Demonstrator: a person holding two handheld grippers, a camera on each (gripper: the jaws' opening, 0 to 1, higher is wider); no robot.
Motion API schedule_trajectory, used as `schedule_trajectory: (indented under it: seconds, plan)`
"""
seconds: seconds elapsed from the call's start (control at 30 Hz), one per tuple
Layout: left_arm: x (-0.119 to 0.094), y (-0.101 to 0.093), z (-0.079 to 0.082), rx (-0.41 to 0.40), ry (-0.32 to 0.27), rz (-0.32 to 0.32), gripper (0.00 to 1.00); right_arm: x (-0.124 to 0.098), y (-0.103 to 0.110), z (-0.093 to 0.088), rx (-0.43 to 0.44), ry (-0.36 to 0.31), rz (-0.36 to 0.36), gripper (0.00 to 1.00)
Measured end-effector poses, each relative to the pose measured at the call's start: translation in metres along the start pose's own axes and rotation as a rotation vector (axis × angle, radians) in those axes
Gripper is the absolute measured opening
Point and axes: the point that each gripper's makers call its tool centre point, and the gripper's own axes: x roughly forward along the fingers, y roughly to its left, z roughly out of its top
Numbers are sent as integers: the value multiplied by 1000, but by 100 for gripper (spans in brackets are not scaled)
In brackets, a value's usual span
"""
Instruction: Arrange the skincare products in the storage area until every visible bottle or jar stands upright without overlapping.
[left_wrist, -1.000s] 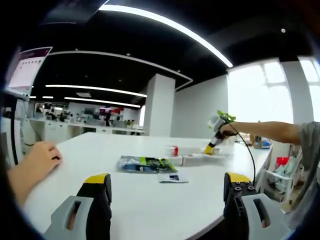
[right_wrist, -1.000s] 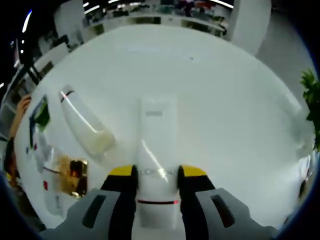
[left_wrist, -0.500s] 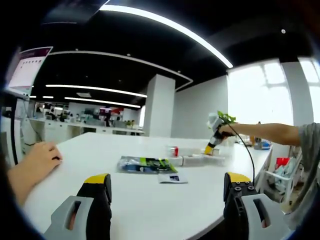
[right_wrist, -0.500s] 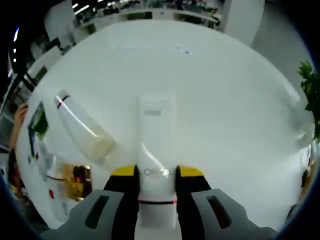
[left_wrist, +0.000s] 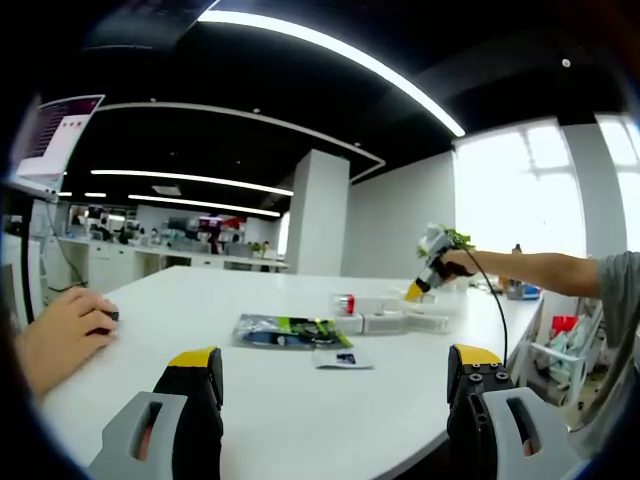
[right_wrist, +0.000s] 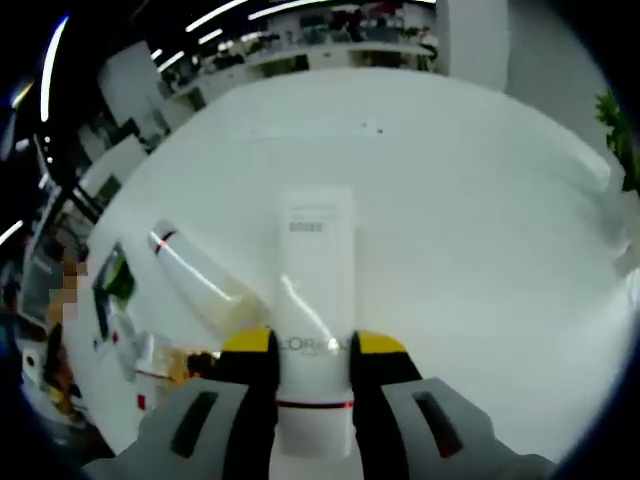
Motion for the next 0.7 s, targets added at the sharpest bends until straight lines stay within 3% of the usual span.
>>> schedule_trajectory:
  seconds: [0.07,0.23,0.3,0.43,0.5,0.7]
  plan:
    - [0,0,0,-1,-2,0,96,-4,1,2,2,-16,13,25]
    - [0,-1,1,-1,-3,-4,96,-16,15,7,-12,-131,60,25]
    - [-1,-2,2,-1,-7,-9,96,-22,24,2,1,-172,78,25]
    - [-2,-1,5,0,-16,-5,96,-30,27,6,-8,-250,87,25]
    - [-3,0,6,-3,-22,0,96,-37,40,-2,36,-307,141,25]
    - [-2,-2,6,-2,-23,-3,96,-42,45,3,116,-435,242,25]
